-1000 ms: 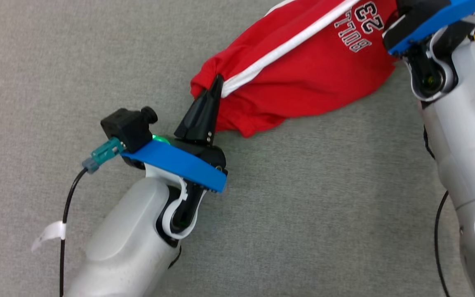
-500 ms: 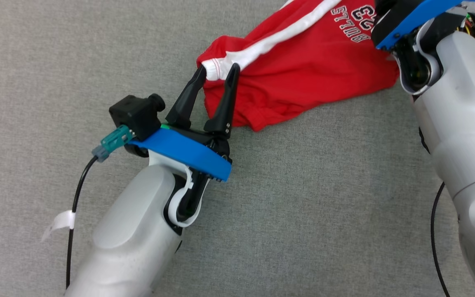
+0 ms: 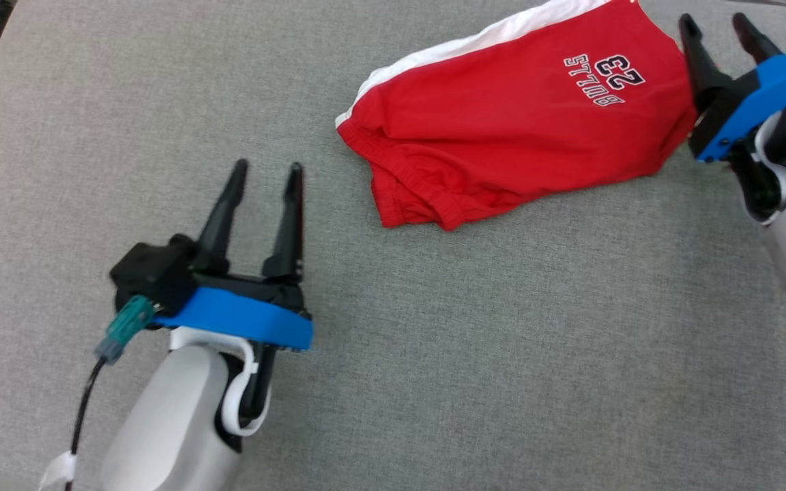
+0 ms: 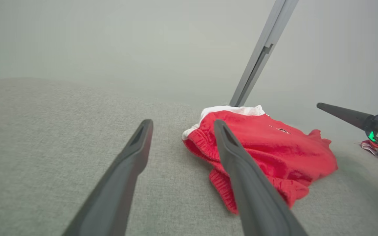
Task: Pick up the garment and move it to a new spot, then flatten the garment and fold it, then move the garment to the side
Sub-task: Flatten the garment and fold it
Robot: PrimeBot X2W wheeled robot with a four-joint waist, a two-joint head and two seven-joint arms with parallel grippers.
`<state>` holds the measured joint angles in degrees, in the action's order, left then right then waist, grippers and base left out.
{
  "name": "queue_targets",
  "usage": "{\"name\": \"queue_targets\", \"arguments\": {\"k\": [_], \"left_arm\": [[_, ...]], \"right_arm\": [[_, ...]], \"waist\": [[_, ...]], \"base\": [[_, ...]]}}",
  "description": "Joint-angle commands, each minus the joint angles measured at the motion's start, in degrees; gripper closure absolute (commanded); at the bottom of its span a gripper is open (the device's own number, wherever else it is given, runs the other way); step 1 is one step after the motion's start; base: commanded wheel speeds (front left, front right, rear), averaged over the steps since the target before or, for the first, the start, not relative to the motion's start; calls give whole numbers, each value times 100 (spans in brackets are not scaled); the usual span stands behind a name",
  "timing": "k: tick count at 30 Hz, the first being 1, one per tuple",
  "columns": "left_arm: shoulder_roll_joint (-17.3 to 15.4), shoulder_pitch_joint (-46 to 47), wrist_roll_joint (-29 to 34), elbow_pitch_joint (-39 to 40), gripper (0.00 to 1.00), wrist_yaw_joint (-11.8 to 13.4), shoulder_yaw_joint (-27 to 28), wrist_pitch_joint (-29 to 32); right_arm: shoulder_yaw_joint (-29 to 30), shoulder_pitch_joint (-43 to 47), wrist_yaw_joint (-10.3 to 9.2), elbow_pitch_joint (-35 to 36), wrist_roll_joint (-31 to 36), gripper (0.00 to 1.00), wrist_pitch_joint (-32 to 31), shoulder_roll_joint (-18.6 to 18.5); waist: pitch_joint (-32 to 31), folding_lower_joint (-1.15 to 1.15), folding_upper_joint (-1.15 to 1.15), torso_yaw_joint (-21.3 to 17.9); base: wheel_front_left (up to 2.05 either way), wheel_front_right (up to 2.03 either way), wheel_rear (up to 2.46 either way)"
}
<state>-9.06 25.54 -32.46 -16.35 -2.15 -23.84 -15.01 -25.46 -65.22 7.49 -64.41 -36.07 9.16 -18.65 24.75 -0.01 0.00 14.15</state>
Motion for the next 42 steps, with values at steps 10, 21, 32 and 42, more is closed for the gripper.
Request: {"name": "queue_targets", "arguments": {"k": [10,21,32,42], "left_arm": [[379,-1123,1228,1246,0,289,1763,-16],[611,-1449,1895,1271,0,67,2094,-17],[621,-1347,2064,1194,0,178,1965,-17],[618,-1532,2225,1108,0,159,2130,-17]], "right_arm": [[-214,31,1,-418,-109,0,-27,-360],[-460,-8,1,-786,-26,0,-533,-370],[-703,10,3,-696,-175,100,-951,-162],[-673,627,1,-50,-811,100,-313,-74]], "waist": [[72,1,0,160],[153,1,0,313],[148,1,0,252],[-299,1,0,-274]], "base": [[0,0,0],[0,0,0],[0,0,0],[0,0,0]]}}
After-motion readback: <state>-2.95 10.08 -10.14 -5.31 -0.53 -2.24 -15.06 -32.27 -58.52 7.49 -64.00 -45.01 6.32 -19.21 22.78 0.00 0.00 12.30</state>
